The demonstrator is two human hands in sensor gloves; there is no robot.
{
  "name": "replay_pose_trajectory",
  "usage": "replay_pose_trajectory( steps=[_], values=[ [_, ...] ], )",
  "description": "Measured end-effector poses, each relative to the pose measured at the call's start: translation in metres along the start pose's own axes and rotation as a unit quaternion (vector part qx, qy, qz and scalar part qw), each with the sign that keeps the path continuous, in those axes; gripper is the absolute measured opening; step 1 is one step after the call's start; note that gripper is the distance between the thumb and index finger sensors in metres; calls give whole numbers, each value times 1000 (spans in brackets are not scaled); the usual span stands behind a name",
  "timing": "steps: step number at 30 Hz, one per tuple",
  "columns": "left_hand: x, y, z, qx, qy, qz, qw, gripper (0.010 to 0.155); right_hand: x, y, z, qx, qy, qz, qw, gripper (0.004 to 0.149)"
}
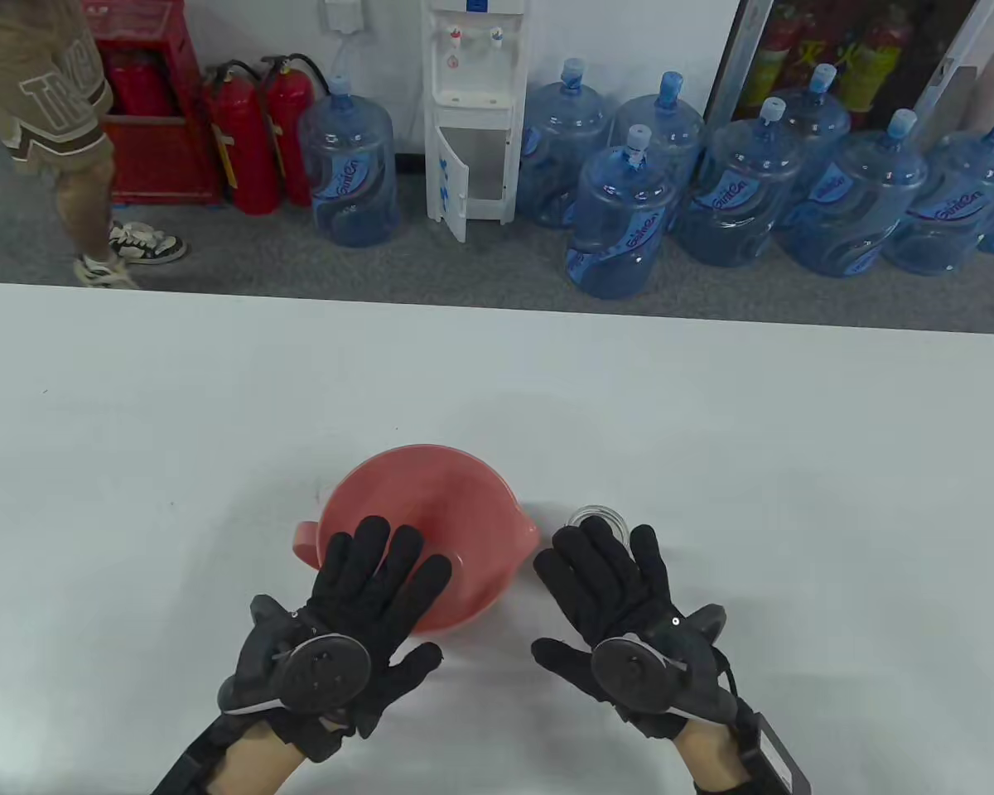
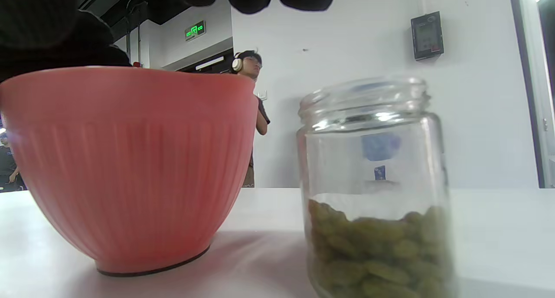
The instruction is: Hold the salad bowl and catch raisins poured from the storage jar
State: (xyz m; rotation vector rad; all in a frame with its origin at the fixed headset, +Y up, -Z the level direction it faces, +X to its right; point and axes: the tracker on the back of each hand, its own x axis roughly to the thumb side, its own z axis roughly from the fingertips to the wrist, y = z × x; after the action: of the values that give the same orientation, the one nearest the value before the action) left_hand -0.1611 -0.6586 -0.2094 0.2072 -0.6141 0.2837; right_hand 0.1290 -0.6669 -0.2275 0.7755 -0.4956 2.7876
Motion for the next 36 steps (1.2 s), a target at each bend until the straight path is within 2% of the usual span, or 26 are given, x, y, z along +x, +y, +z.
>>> replay_pose_trajectory(
  steps=[36],
  values=[
    [1, -1, 2, 3, -6, -9, 1000, 75, 1, 0, 1, 2, -3, -6, 1000, 87]
  ],
)
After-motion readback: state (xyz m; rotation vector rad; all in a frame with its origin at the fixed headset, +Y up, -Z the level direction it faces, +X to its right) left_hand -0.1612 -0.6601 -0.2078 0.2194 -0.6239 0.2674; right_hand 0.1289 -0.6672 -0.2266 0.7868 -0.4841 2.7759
